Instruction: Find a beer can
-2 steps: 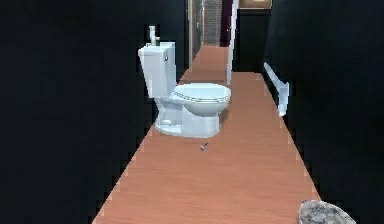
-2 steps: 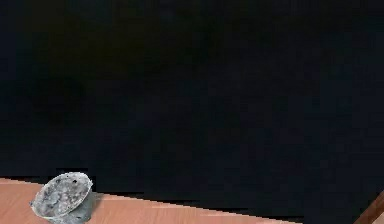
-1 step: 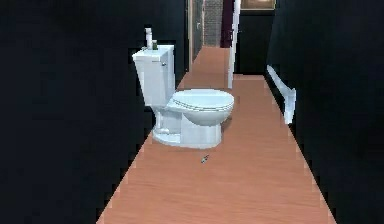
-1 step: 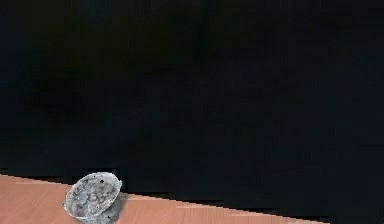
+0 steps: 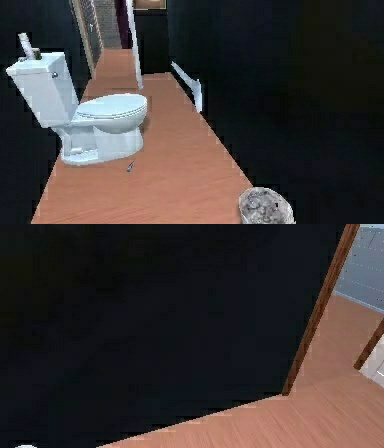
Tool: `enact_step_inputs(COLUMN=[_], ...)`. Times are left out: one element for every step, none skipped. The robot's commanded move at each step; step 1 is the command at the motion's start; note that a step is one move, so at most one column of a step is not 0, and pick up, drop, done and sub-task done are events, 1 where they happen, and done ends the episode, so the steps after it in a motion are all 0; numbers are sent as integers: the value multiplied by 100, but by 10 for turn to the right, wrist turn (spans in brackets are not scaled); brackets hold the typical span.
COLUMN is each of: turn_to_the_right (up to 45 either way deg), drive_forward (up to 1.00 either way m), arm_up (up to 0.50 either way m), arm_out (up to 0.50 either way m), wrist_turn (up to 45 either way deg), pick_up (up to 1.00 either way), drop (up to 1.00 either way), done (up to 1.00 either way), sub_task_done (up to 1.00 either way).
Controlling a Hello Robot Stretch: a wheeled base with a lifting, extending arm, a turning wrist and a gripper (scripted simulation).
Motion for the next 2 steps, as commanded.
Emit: enact_step_inputs(turn_to_the_right=[0,0], drive_forward=[100,85], arm_up=[0,0], arm_out=[0,0], wrist_turn=[0,0], pick_up=[0,0], drop=[0,0], done=[0,0], sub_task_done=[0,0])
